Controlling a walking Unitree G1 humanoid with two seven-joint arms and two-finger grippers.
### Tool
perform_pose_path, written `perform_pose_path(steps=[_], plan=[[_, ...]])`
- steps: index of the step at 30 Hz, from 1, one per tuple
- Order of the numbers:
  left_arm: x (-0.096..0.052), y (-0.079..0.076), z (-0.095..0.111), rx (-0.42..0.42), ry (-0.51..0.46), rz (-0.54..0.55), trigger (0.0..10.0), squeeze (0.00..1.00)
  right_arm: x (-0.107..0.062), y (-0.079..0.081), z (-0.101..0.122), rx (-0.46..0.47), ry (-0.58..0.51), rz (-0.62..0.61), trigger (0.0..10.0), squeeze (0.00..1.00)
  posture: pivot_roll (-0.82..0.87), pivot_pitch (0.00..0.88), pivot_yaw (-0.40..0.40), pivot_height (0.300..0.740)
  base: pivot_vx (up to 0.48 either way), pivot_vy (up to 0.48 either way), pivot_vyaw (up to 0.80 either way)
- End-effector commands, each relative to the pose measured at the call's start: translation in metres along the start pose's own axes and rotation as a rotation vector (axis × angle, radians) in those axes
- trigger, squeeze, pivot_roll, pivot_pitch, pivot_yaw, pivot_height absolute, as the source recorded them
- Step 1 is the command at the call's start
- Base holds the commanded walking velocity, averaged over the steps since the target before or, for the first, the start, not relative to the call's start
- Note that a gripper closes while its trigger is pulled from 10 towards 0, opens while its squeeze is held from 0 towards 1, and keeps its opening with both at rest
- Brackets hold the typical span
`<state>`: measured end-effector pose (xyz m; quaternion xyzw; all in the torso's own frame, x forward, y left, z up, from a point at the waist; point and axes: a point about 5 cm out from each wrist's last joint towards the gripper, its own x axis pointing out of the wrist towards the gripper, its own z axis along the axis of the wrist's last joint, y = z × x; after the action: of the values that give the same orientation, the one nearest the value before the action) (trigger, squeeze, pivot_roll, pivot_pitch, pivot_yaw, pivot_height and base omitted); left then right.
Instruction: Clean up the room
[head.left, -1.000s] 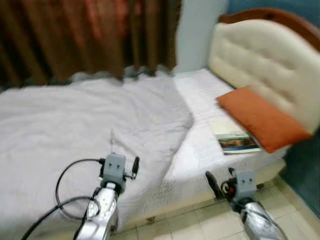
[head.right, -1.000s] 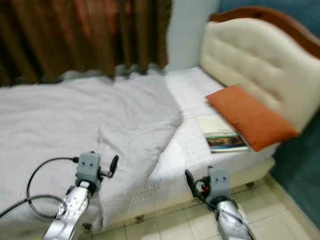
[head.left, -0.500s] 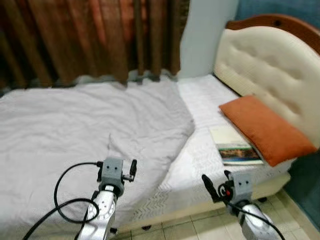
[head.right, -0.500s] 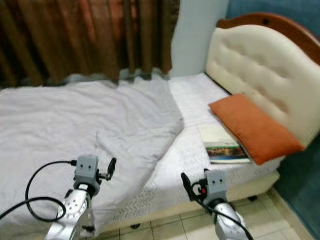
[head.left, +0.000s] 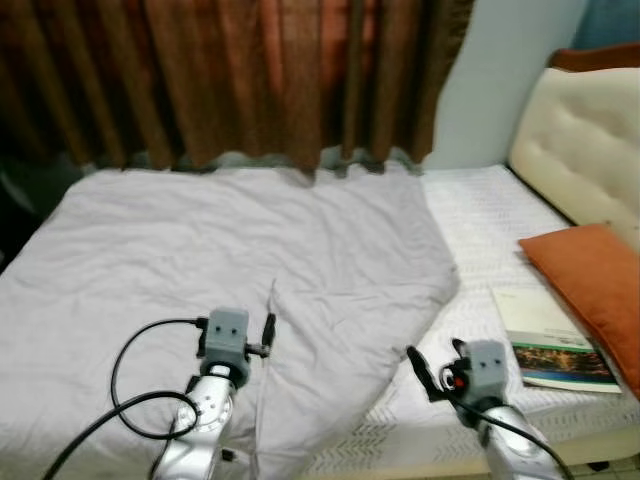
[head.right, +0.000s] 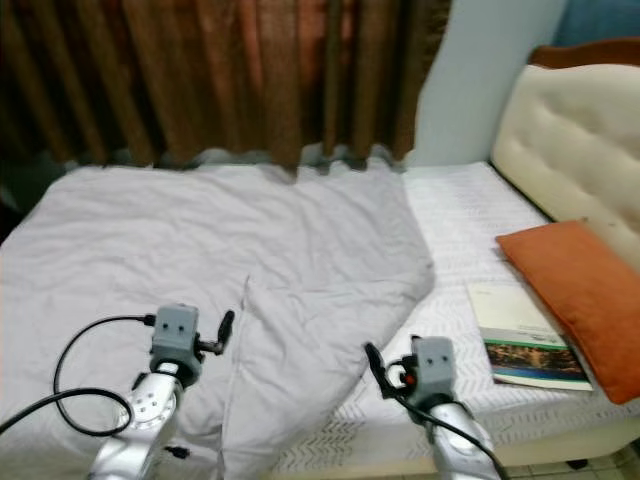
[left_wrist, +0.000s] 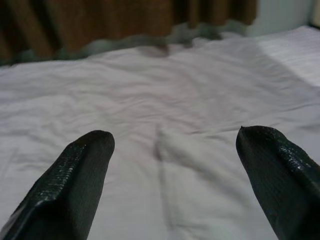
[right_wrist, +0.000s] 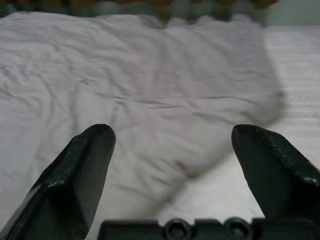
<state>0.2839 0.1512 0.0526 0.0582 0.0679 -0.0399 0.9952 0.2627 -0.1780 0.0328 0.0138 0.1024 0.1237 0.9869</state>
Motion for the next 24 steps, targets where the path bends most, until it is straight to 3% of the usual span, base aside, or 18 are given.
perform_pose_path(steps=[1,4,5,6,8,9,10,12,13,16,17,20,21,24], plan=[[0.004,-0.008,0.004,-0.014,-0.007,-0.020,10.0,0.00,-0.005,-0.004,-0.001,-0.005,0.007,-0.004,10.0,0.00,-0.10,0.037,-0.012,0.740,0.480,0.000,0.00],[0.007,-0.012,0.004,-0.017,0.006,-0.037,10.0,0.00,-0.008,-0.003,-0.002,-0.005,0.009,-0.002,10.0,0.00,-0.10,0.046,-0.013,0.740,0.480,0.000,0.00],[0.018,-0.020,-0.001,-0.009,0.064,-0.085,10.0,0.00,-0.013,-0.003,-0.005,0.000,0.019,-0.004,10.0,0.00,-0.11,0.076,-0.017,0.740,0.000,0.000,0.00],[0.020,-0.022,-0.001,-0.009,0.074,-0.099,10.0,0.00,-0.017,-0.002,-0.005,0.001,0.019,-0.004,10.0,0.00,-0.11,0.096,-0.019,0.740,0.000,0.000,0.00],[0.029,-0.025,0.002,0.025,0.084,-0.113,10.0,0.00,-0.029,0.000,-0.005,0.002,0.021,-0.003,10.0,0.00,-0.14,0.166,-0.026,0.740,0.000,0.000,0.00],[0.042,-0.021,0.007,0.008,0.114,-0.099,10.0,0.00,-0.047,0.004,-0.002,-0.006,0.024,-0.001,10.0,0.00,-0.17,0.246,-0.034,0.740,0.000,0.000,0.00],[0.042,-0.021,0.007,0.008,0.114,-0.099,10.0,0.00,-0.047,0.004,-0.002,-0.006,0.024,-0.001,10.0,0.00,-0.17,0.246,-0.034,0.740,0.000,0.000,0.00],[0.053,-0.012,0.016,-0.018,0.121,-0.063,10.0,0.00,-0.067,0.007,0.001,-0.018,0.034,-0.001,10.0,0.00,-0.22,0.341,-0.047,0.740,0.000,0.000,0.00],[0.063,0.001,0.030,0.037,0.094,-0.008,10.0,0.00,-0.089,0.012,0.005,-0.040,0.050,0.011,10.0,0.00,-0.26,0.425,-0.068,0.740,0.000,0.000,0.00],[0.068,0.008,0.037,0.087,0.071,0.022,10.0,0.00,-0.100,0.015,0.007,-0.049,0.055,0.016,10.0,0.00,-0.28,0.472,-0.071,0.740,0.000,0.000,0.00],[0.074,0.022,0.053,0.179,0.018,0.081,10.0,0.00,-0.125,0.023,0.017,-0.052,0.063,0.025,10.0,0.00,-0.32,0.563,-0.085,0.740,0.000,0.000,0.00],[0.079,0.042,0.070,0.278,-0.032,0.173,10.0,0.00,-0.158,0.038,0.023,-0.038,0.101,0.032,10.0,0.00,-0.36,0.617,-0.097,0.740,0.000,0.000,0.00],[0.080,0.046,0.072,0.279,-0.036,0.188,10.0,0.00,-0.164,0.041,0.024,-0.029,0.112,0.028,10.0,0.00,-0.36,0.617,-0.097,0.740,0.000,0.000,0.00],[0.079,0.057,0.066,0.146,0.016,0.209,10.0,0.00,-0.190,0.055,0.034,-0.006,0.159,0.034,10.0,0.00,-0.39,0.655,-0.104,0.740,0.000,0.000,0.00]])
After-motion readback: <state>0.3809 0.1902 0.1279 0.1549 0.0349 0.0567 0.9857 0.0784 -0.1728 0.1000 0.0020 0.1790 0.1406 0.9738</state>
